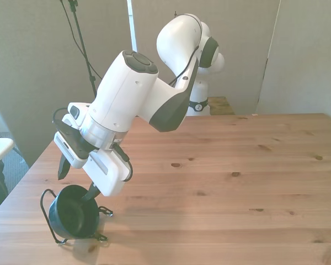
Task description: Unload the bowl
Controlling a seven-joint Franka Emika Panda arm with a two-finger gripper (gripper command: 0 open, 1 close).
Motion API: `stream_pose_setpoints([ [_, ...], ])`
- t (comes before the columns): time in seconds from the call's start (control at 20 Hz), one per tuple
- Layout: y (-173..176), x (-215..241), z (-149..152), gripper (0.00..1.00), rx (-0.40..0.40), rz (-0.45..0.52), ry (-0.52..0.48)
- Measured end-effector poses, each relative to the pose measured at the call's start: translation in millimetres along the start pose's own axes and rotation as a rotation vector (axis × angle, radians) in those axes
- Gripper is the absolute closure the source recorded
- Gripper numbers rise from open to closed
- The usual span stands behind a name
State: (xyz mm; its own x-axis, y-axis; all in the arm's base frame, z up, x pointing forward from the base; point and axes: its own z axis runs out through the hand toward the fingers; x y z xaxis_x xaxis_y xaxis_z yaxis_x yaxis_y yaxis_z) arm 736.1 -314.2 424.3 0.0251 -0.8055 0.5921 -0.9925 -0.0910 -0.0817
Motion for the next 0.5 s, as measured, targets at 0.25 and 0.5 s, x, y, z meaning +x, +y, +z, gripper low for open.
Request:
stream_pose_setpoints([
  [0.25, -1.0, -1.6, -1.3, 1.0, 0.0, -0.004, 0.004],
  [0.5, -0.2, -4.1, 2.9, 1.0, 0.0, -0.021, 0.026],
])
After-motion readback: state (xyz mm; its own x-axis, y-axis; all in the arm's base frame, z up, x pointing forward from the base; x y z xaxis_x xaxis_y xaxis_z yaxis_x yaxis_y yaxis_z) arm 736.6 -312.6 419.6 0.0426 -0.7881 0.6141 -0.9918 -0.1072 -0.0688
